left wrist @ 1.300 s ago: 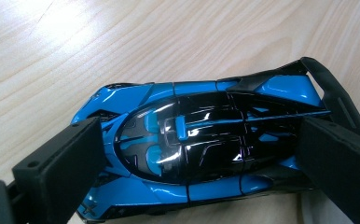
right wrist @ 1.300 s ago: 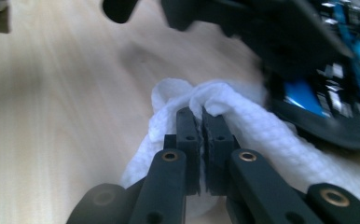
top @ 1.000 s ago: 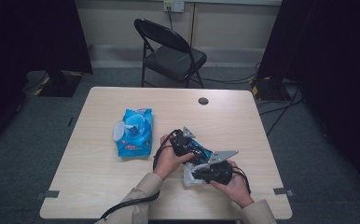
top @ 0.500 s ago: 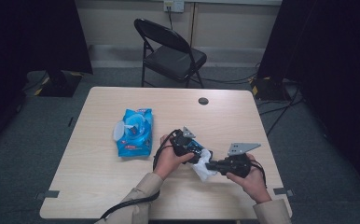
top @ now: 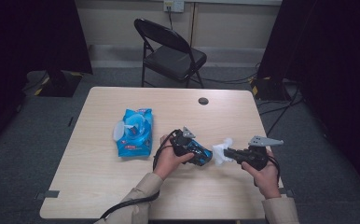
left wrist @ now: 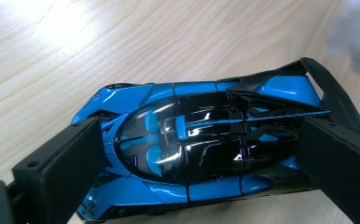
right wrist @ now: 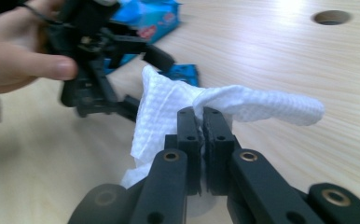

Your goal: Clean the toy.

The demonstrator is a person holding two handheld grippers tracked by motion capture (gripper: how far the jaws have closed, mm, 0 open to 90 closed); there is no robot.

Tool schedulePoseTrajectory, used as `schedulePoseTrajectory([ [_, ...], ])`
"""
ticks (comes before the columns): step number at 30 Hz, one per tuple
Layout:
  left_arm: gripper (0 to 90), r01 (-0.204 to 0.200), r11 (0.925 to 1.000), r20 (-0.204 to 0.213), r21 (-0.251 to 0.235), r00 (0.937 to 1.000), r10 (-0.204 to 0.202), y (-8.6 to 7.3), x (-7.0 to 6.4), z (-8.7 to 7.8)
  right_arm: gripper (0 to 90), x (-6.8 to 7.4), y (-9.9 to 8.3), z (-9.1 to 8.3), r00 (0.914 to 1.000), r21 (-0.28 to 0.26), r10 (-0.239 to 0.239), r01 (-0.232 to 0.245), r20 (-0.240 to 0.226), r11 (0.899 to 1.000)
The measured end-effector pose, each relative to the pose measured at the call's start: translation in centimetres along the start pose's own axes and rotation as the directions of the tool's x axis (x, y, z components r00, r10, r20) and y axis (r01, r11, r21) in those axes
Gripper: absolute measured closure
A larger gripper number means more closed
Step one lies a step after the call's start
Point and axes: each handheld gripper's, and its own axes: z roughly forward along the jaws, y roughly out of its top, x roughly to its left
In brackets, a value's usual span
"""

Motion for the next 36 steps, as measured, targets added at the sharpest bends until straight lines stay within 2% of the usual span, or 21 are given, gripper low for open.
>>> schedulePoseTrajectory([
  [3, 1.0, 0.000, 1.0000, 0.000, 0.001, 1.0000, 0.000, 0.0, 0.0, 0.0, 87.3, -0.4, -0.2, 0.1, 0.9985, -0.001, 0.009, -0.009, 0.054, 1.000],
  [6, 1.0, 0.000, 1.0000, 0.000, 0.001, 1.0000, 0.000, 0.0, 0.0, 0.0, 87.3, -0.6, -0.4, 0.3, 0.9965, -0.008, 0.024, -0.023, 0.080, 1.000],
  [8, 1.0, 0.001, 1.0000, 0.000, -0.001, 1.0000, -0.001, 0.0, 0.0, 0.0, 87.3, -0.7, -0.4, 0.7, 0.9932, 0.010, 0.011, -0.012, 0.116, 1.000],
  [10, 1.0, 0.000, 1.0000, 0.000, 0.000, 1.0000, 0.000, 0.0, 0.0, 0.0, 87.3, -0.8, -0.5, 1.0, 0.9918, 0.010, 0.016, -0.018, 0.127, 1.000],
  [11, 1.0, 0.000, 1.0000, 0.000, 0.000, 1.0000, 0.000, 0.0, 0.0, 0.0, 87.2, -0.8, -0.6, 1.2, 0.9879, 0.020, 0.014, -0.017, 0.154, 1.000],
  [14, 1.0, 0.000, 1.0000, 0.000, 0.000, 1.0000, 0.000, 0.0, 0.0, 0.0, 87.2, -0.9, -0.9, 1.9, 0.9846, 0.040, 0.016, -0.024, 0.174, 0.999],
  [20, 1.0, -0.001, 1.0000, 0.000, 0.001, 1.0000, 0.001, 0.0, 0.0, 0.0, 86.9, -1.2, -1.5, 3.2, 0.9818, 0.068, 0.037, -0.050, 0.186, 0.996],
  [26, 1.0, 0.000, 1.0000, 0.000, 0.001, 1.0000, 0.000, 0.0, 0.0, 0.0, 86.7, -1.0, -1.9, 4.4, 0.9817, 0.100, 0.024, -0.043, 0.189, 0.994],
  [28, 1.0, 0.000, 1.0000, -0.001, 0.001, 1.0000, 0.000, 0.0, 0.0, 0.0, 86.6, -0.7, -2.0, 4.8, 0.9833, 0.109, 0.006, -0.027, 0.182, 0.994],
  [30, 0.9, -0.001, 1.0000, -0.002, 0.002, 1.0000, 0.001, 0.0, 0.0, 0.0, 86.6, -0.4, -2.0, 5.2, 0.9811, 0.133, -0.009, -0.017, 0.193, 0.991],
  [36, 0.0, 0.001, 1.0000, -0.006, 0.000, 1.0000, -0.001, 0.0, -0.1, 0.1, 86.4, 0.4, -2.4, 6.5, 0.9838, 0.176, -0.054, 0.023, 0.171, 0.984],
])
